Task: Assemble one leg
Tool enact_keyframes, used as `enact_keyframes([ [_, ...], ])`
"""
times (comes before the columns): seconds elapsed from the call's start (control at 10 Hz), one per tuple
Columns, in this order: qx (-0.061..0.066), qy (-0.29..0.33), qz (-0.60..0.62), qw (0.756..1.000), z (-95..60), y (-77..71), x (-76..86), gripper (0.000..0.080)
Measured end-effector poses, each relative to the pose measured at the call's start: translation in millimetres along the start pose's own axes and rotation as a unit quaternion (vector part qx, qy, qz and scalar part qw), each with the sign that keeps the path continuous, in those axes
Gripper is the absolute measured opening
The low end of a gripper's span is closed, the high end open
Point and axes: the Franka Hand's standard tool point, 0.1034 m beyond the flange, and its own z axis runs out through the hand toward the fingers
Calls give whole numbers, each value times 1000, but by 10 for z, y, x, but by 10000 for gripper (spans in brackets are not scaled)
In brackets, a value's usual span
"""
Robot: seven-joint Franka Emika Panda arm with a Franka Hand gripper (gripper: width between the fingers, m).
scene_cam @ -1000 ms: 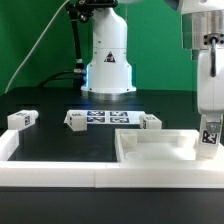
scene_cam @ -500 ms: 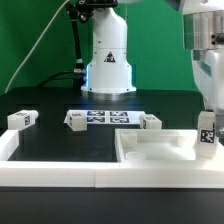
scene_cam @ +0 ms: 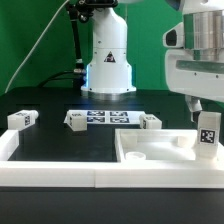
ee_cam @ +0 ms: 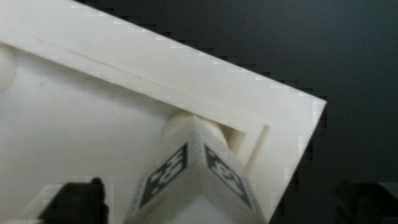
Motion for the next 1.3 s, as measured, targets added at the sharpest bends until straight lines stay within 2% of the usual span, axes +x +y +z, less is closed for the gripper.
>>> enact_keyframes([
  [0.2, -4, 5, -121, 993, -3, 19, 39, 649],
  [0.4, -23, 16, -223, 974, -4, 57, 82, 649],
  [0.5, -25, 19, -267, 963, -8, 56, 96, 649],
  [0.7, -25, 20, -285, 958, -9, 53, 100, 649],
  [0.8, -25, 20, -285, 958, -8, 53, 100, 535],
  [0.9, -25, 20, -285, 958, -8, 53, 101, 535],
  [1.0, -25, 20, -285, 958, -9, 52, 100, 353],
  [1.1, -25, 20, -283, 959, -7, 53, 100, 290],
  [1.3, -23, 18, -264, 964, -4, 58, 100, 290],
])
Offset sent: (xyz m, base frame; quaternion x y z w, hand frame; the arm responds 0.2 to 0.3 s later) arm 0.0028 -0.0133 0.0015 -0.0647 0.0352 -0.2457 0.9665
